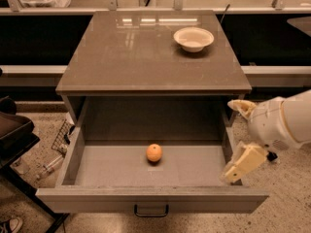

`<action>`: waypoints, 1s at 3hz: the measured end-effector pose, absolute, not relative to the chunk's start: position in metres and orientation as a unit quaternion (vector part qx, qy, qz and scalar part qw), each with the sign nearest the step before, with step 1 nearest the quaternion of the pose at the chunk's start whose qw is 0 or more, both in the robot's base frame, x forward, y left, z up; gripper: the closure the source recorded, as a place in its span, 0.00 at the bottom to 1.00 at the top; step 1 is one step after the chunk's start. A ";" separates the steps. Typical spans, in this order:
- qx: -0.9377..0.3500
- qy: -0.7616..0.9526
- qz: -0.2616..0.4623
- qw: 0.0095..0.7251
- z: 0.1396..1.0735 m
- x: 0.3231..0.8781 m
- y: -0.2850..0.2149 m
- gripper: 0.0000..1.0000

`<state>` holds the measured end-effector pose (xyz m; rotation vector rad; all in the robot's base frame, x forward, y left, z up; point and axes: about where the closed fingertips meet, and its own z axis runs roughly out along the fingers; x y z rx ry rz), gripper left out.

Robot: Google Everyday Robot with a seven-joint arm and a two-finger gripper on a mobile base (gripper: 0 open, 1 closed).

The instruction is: Pick orange from top drawer and place on counter

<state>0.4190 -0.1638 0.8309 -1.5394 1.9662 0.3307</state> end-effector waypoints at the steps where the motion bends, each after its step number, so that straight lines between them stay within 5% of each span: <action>1: -0.562 0.714 0.168 0.382 0.795 0.438 -0.134 0.00; 3: -0.565 0.700 0.165 0.403 0.795 0.447 -0.126 0.00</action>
Offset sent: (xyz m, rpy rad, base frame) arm 0.0169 0.0274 -0.0329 0.1563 -0.0683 0.0122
